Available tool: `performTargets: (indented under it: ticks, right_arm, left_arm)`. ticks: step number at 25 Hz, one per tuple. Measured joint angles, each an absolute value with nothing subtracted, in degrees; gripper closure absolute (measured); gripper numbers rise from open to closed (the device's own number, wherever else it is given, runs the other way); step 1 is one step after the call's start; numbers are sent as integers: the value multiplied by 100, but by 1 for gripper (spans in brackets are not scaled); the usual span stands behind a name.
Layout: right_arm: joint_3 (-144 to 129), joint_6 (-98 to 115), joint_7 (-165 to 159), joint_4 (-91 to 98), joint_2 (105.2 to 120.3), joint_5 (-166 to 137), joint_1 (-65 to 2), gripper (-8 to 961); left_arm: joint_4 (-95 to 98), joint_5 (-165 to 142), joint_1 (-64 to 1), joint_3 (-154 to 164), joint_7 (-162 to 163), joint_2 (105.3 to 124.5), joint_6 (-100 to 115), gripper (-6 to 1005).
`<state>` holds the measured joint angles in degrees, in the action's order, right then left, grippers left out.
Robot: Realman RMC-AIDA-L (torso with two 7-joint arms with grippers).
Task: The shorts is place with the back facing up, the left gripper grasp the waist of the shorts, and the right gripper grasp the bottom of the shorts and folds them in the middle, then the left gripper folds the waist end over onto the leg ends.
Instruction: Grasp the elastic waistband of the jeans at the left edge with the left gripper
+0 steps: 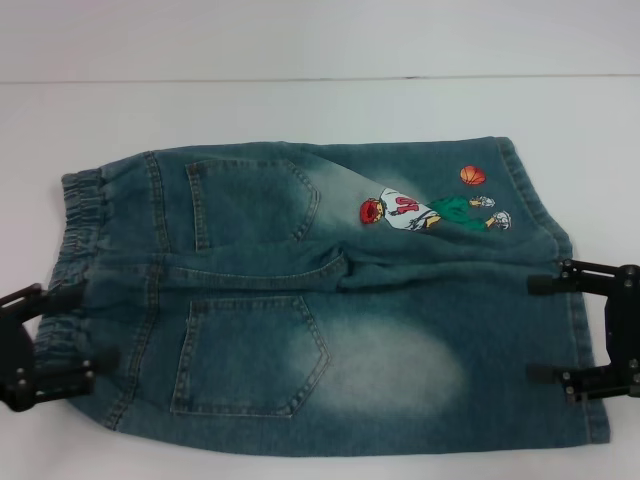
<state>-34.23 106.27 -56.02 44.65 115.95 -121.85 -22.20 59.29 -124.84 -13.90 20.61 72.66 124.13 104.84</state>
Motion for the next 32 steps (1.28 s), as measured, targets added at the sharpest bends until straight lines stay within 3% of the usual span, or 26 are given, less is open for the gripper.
performTargets:
  ticks: [18,32]
  right_arm:
    - [-3447,10226,-5771,4483,11593,-12191,-2306,25]
    - [-3399,10203,-5815,4483,11593,-12190,-2306,26]
  left_arm:
    - [6738,-13803,-1333,3075,9154,12442,8747,95]
    - [6745,-13833,-1212,3216,9230,12440,8883,109]
